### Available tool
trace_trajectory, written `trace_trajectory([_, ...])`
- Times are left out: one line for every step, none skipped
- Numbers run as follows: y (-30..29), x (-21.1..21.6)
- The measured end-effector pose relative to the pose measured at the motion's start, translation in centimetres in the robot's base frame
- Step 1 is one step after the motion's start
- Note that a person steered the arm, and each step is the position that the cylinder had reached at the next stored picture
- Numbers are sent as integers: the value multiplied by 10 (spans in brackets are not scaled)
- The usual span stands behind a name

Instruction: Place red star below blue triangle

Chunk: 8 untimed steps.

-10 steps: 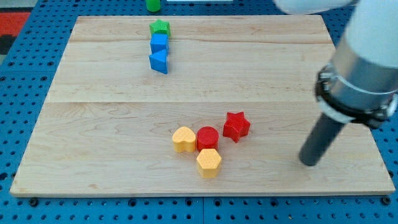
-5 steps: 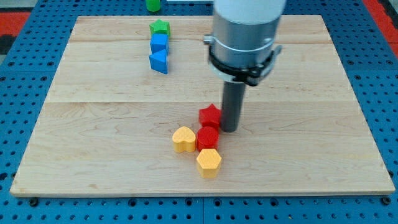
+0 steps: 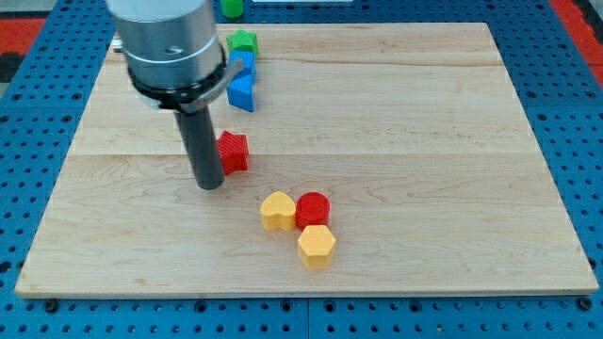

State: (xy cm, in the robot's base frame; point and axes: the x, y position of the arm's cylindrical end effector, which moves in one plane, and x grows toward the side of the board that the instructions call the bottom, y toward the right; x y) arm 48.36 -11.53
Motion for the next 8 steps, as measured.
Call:
trace_trajectory([2,-22])
trace_trajectory([10,-27])
trace_trajectory([13,-6])
trace_trajectory([35,12])
trace_trajectory([44,-12])
trace_trajectory([41,-34])
trace_trajectory([41,-47])
trace_trajectory([40,-59])
